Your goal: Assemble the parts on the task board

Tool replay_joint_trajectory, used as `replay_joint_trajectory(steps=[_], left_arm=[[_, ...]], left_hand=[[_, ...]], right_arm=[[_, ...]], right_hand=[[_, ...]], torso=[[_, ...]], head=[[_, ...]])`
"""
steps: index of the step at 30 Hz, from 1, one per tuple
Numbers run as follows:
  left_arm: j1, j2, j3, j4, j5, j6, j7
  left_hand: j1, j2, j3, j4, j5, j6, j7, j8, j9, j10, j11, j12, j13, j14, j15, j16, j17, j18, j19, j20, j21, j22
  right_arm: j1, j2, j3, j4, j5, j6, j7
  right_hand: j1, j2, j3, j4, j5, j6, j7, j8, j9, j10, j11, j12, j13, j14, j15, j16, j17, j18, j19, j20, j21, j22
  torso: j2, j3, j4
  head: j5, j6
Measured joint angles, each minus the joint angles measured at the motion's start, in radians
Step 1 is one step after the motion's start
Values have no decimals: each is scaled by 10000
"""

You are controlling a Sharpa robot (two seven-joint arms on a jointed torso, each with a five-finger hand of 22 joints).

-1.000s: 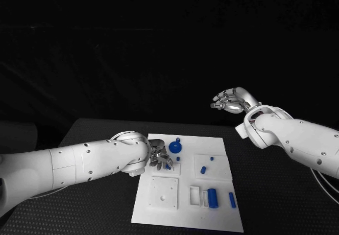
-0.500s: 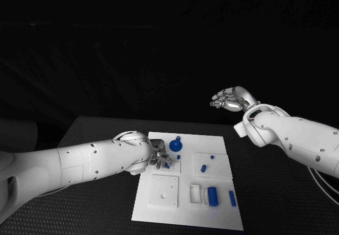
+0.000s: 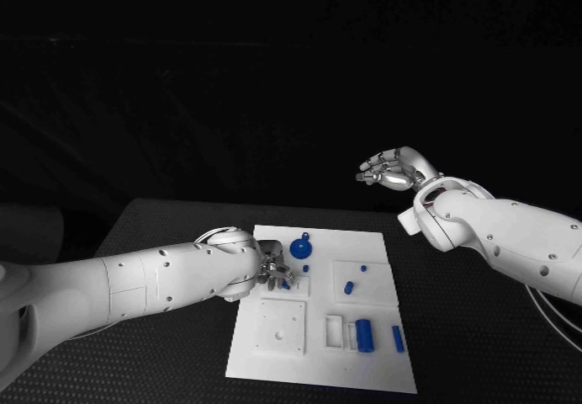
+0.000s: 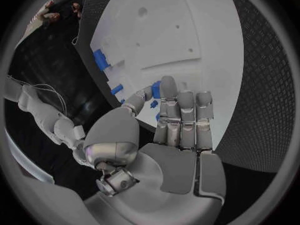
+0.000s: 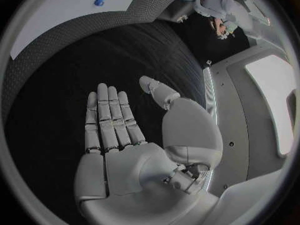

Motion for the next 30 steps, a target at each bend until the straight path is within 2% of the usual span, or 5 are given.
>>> replay_joint_trajectory(steps=[30], left_arm=[[-68,48,0,-103,-396,-203,51]], left_hand=[[0,0,3,3,58,11,-14,25,-5,22,20,0,-8,40,38,0,-21,0,0,0,0,-4]], right_arm=[[-1,9,0,41,24,70,-12]], right_hand=[[0,0,-27,27,0,1,-1,0,-8,35,36,-87,3,17,15,-50,-19,0,1,-1,0,2]], torso=[[-9,-3,2]], head=[[-12,-16]])
